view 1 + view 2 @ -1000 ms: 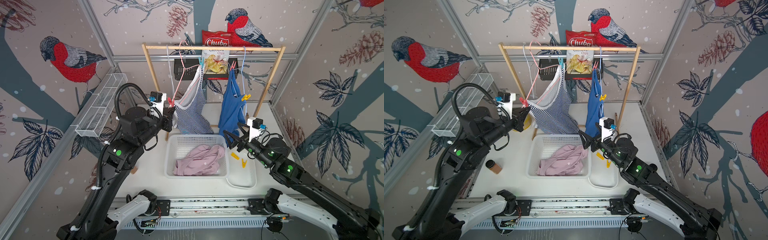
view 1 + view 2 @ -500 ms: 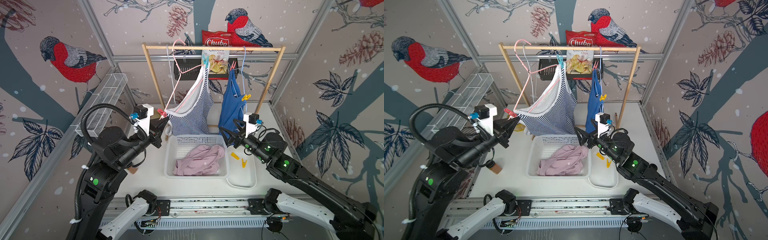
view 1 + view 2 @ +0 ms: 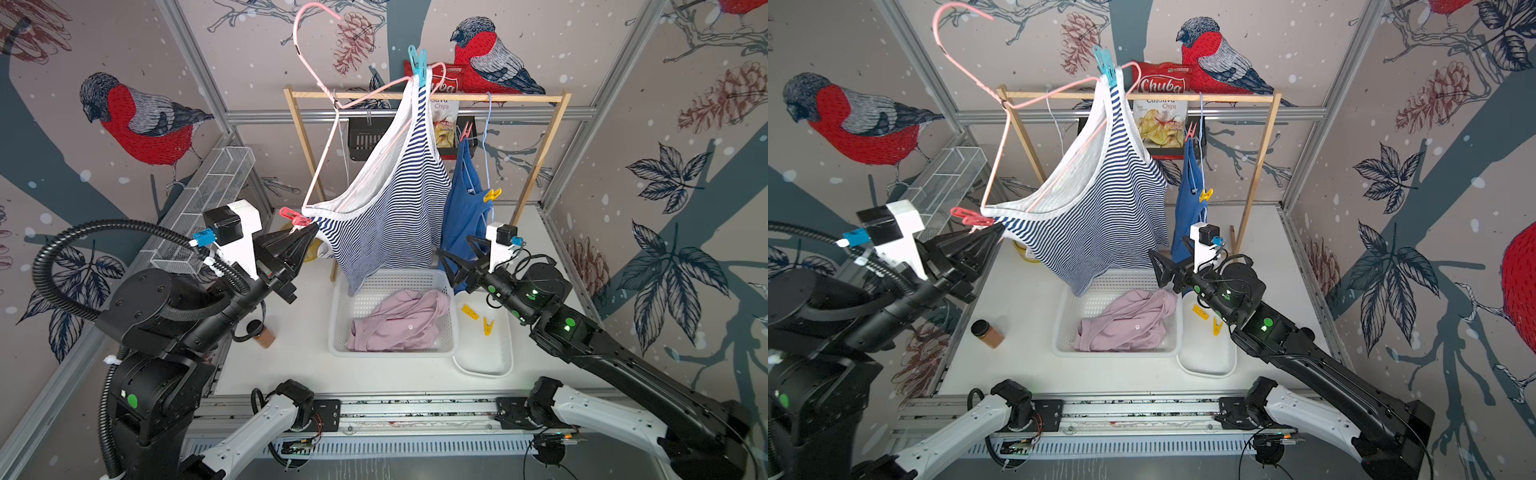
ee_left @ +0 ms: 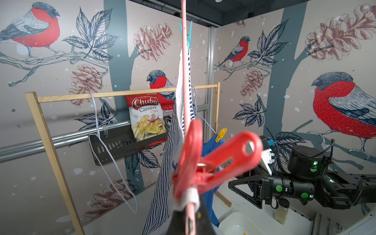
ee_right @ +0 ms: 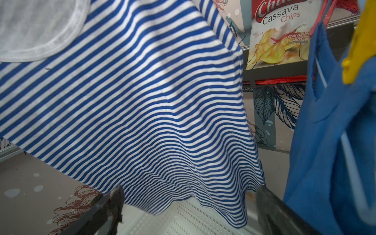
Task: Remove the clothespins securing tank tops to the hanger
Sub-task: Pick up the hanger from the clothesline.
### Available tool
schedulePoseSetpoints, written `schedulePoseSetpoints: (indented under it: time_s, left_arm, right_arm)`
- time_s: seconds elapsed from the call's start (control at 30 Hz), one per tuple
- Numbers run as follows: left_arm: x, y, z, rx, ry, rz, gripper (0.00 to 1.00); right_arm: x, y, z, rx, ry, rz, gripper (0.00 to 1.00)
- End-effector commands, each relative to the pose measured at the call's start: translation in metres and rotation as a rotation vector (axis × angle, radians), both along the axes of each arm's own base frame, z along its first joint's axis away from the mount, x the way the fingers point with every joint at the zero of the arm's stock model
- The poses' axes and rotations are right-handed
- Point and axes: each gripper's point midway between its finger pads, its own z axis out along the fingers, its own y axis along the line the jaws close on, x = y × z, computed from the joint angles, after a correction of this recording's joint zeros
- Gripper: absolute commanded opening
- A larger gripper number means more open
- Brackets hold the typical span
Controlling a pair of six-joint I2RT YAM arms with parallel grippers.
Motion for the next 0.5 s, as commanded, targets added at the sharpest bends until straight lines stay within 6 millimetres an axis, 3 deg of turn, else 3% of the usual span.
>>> schedulePoseSetpoints:
  time_s: [0.0, 0.2, 0.47]
  left_arm:
    - [-0.013, 0.003, 0.015, -0.017, -0.045, -0.017, 0.00]
    - [-0.028, 0.004, 0.011, 0.011, -0.041, -0.048, 0.00]
    - [-0.030, -0.012, -0.019, 0.053, 0.039, -0.148, 0.00]
  right_arm:
    - [0.005, -0.003, 0.010, 0.038, -0.023, -0.033, 1.00]
    - [0.005, -0.005, 0.009, 0.038, -0.018, -0.041, 1.00]
    - [0.001, -0.017, 0.017, 0.055, -0.025, -0.060, 1.00]
